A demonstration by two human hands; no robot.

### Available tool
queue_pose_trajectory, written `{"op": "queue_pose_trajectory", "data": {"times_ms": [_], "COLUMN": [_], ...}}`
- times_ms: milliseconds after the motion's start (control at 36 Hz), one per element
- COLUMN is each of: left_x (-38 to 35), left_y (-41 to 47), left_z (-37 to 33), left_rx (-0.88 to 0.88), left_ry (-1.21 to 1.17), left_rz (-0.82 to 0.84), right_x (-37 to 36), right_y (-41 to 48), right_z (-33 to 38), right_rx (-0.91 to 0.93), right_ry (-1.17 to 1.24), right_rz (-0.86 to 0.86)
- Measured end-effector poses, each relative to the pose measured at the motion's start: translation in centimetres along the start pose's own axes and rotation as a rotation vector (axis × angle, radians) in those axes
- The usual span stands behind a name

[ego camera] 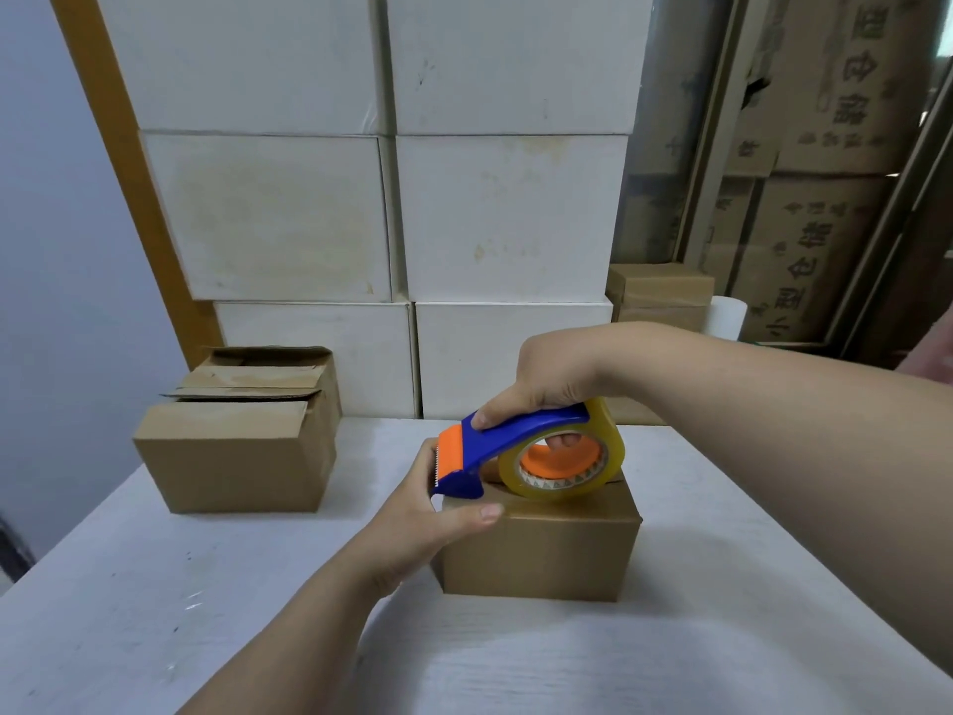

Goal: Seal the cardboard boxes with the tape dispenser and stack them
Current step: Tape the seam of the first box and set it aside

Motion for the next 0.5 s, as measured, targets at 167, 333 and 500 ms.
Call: {"op": "queue_pose_trajectory", "data": {"times_ms": [167, 333, 500], "left_x": [0.1, 0.1, 0.5], "left_y": [0.1, 0.2, 0.3], "left_z": [0.6, 0.9, 0.4], "left_rx": [0.025, 0.047, 0.055], "left_ry": [-0.049, -0.062, 0.040], "left_rz": [0.004, 0.010, 0.036], "right_x": [0.8, 0.9, 0.5], "right_y": [-1.4, -3.5, -2.6], "right_z": [-3.3, -6.0, -4.7], "right_rx": [-0.087, -0.118, -0.108], "right_ry": [0.006, 0.067, 0.015], "right_rz": [0.011, 0.020, 0.008]}}
Point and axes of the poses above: each hand's wrist, its own y-axis towards the middle knuckle, its own x-axis out of the back of the hand, z = x × y, the point moved 6 cm from there along y, towards the middle knuckle, and after that the axes turned 7 degrees about x, right-handed, at the moved point
